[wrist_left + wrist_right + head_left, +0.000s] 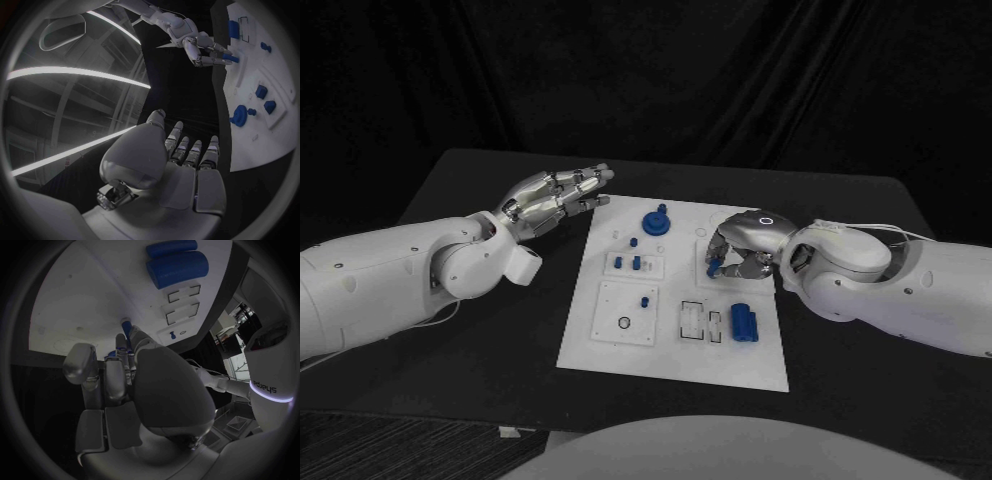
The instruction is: Assemble the parts on the task board
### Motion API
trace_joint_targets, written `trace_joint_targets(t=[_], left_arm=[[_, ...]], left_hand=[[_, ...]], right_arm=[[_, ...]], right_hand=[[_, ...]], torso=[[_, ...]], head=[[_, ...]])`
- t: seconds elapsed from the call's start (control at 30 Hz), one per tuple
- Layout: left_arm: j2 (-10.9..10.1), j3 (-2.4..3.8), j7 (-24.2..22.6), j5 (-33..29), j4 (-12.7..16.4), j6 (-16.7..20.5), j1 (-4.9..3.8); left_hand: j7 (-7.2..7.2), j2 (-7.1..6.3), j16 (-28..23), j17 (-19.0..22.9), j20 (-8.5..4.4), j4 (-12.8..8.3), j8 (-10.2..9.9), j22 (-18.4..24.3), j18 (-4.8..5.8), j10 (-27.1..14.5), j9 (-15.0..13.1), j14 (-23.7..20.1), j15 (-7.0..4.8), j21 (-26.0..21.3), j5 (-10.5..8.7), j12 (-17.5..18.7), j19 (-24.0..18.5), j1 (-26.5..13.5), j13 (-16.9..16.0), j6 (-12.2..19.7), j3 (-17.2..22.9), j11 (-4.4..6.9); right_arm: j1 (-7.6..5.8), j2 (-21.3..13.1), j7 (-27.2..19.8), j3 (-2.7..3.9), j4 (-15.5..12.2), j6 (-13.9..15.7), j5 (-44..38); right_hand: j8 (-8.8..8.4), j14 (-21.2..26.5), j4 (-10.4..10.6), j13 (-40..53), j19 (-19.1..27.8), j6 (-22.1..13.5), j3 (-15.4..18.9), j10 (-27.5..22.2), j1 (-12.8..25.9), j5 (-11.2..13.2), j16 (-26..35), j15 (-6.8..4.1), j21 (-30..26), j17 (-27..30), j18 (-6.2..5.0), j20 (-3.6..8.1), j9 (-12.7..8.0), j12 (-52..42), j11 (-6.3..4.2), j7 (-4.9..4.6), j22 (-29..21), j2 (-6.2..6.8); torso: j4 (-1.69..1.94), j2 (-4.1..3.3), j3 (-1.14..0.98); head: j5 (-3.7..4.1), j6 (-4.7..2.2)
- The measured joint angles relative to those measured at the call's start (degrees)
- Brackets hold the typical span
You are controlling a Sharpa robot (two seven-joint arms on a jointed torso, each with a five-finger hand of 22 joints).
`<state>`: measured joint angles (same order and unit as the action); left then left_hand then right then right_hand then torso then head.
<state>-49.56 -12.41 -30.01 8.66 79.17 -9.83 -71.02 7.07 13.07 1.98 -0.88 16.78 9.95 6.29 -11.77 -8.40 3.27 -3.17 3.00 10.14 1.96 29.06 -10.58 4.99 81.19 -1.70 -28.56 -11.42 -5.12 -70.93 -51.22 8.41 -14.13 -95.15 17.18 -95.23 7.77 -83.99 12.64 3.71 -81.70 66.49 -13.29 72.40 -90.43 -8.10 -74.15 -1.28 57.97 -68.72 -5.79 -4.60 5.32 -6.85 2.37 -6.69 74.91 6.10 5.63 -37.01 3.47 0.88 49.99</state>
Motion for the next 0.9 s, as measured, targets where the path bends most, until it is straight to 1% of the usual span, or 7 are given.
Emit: trace_joint_targets(t=[0.17, 0.2, 0.3, 0.47, 0.6, 0.73, 0.9], left_arm=[[-0.05, 0.00, 0.08, 0.00, -0.03, -0.10, 0.06], [-0.06, 0.00, 0.09, 0.00, -0.03, -0.11, 0.07], [-0.12, 0.00, 0.15, 0.00, -0.06, -0.14, 0.09], [-0.14, 0.00, 0.26, 0.00, -0.16, -0.21, 0.13], [-0.06, 0.00, 0.32, 0.00, -0.26, -0.25, 0.15], [0.12, 0.00, 0.36, 0.00, -0.33, -0.29, 0.20], [0.28, 0.00, 0.39, 0.00, -0.39, -0.30, 0.24]], left_hand=[[0.00, 0.00, 0.00, 0.00, 0.00, 0.00, 0.00, -0.09, 0.00, 0.00, 0.00, 0.00, 0.00, 0.00, 0.00, 0.00, 0.00, 0.00, 0.00, 0.00, 0.00, 0.00], [0.00, 0.00, 0.00, 0.00, 0.00, 0.00, 0.00, -0.09, 0.01, 0.00, 0.00, 0.00, 0.00, 0.00, 0.00, 0.00, 0.00, 0.00, 0.00, 0.00, 0.00, 0.00], [0.00, 0.00, 0.00, 0.00, 0.00, 0.00, 0.00, -0.09, 0.00, 0.00, 0.00, 0.00, 0.00, 0.00, 0.00, 0.00, 0.00, 0.00, 0.00, 0.00, 0.00, 0.00], [0.00, 0.00, 0.00, 0.00, 0.00, 0.00, 0.00, -0.09, 0.00, 0.00, 0.00, 0.00, 0.00, 0.00, 0.00, 0.00, 0.00, 0.00, 0.00, 0.00, 0.00, 0.00], [0.00, 0.00, 0.00, 0.01, 0.00, 0.00, 0.00, -0.09, 0.00, 0.00, 0.00, 0.00, 0.00, 0.00, 0.00, 0.00, 0.00, 0.00, 0.00, 0.00, 0.00, 0.00], [0.00, 0.00, 0.00, 0.00, 0.00, 0.00, 0.00, -0.04, 0.00, 0.00, 0.00, 0.00, 0.00, 0.00, 0.00, 0.00, 0.00, 0.00, 0.00, 0.00, 0.00, 0.00], [0.00, 0.00, 0.00, 0.00, 0.00, 0.00, 0.00, 0.17, 0.00, 0.00, 0.00, 0.00, 0.00, 0.00, 0.00, 0.00, 0.00, 0.00, 0.00, 0.00, 0.00, 0.00]], right_arm=[[-0.13, -0.83, 0.03, 0.00, -0.99, 0.85, 0.49], [-0.20, -1.01, 0.05, 0.00, -1.24, 0.95, 0.57], [-0.65, -1.55, 0.14, -0.01, -2.26, 1.15, 0.80], [-1.82, -2.29, 0.37, -0.01, -4.97, 1.19, 1.06], [-2.33, -2.20, 0.49, 0.02, -6.99, 1.05, 1.16], [-2.51, -0.46, 0.52, 0.02, -8.56, 0.62, 1.25], [-2.55, 3.80, 0.39, 0.01, -8.42, -0.26, 1.29]], right_hand=[[0.00, 0.00, 0.00, 0.00, 0.00, 0.00, 0.00, 0.02, -0.21, 0.03, 0.00, 0.00, 0.00, 0.02, 0.00, 0.00, 0.00, 0.00, 0.02, 0.00, 0.00, 0.08], [0.00, 0.00, 0.00, 0.00, 0.00, 0.00, 0.00, 0.19, -0.25, 0.22, 0.00, 0.00, 0.00, 0.02, 0.00, 0.00, 0.00, 0.00, 0.19, 0.00, 0.00, 0.12], [0.00, 0.00, 0.00, 0.00, 0.00, 0.00, 0.01, 0.19, -0.26, 0.22, 0.00, 0.00, 0.00, 0.02, -0.01, 0.00, 0.00, 0.00, 0.19, 0.00, 0.00, 0.13], [0.00, 0.00, 0.00, 0.01, 0.00, 0.05, 0.01, 0.40, -0.18, 0.23, 0.00, 0.00, 0.00, 0.05, -0.01, 0.00, 0.00, 0.24, -0.02, -0.05, 0.00, 0.05], [0.00, 0.00, 0.00, 0.01, 0.00, 0.05, 0.01, 0.40, -0.17, 0.23, 0.00, 0.00, -0.01, 0.07, -0.01, 0.00, 0.00, 0.24, -0.02, -0.06, 0.00, 0.05], [0.00, -0.21, 0.05, 0.01, 0.00, 0.06, -0.04, 0.40, -0.10, 0.39, 0.00, -0.21, -0.01, 0.07, -0.01, 0.00, 0.00, 0.37, -0.02, -0.06, 0.04, -0.02], [0.00, -0.21, 0.10, -0.01, 0.00, 0.06, -0.22, 0.40, -0.09, -0.03, 0.01, -0.21, -0.01, 0.06, -0.02, 0.00, 0.00, 0.81, -0.01, -0.06, 0.04, -0.02]], torso=[[0.00, 0.01, 0.00], [0.00, 0.01, 0.00], [-0.01, 0.01, 0.00], [-0.03, 0.03, 0.00], [-0.03, 0.03, 0.00], [-0.03, 0.02, 0.00], [-0.03, 0.02, -0.01]], head=[[-0.08, 0.00], [-0.10, 0.00], [-0.15, 0.00], [-0.15, 0.00], [0.05, 0.00], [0.23, 0.00], [0.47, 0.00]])
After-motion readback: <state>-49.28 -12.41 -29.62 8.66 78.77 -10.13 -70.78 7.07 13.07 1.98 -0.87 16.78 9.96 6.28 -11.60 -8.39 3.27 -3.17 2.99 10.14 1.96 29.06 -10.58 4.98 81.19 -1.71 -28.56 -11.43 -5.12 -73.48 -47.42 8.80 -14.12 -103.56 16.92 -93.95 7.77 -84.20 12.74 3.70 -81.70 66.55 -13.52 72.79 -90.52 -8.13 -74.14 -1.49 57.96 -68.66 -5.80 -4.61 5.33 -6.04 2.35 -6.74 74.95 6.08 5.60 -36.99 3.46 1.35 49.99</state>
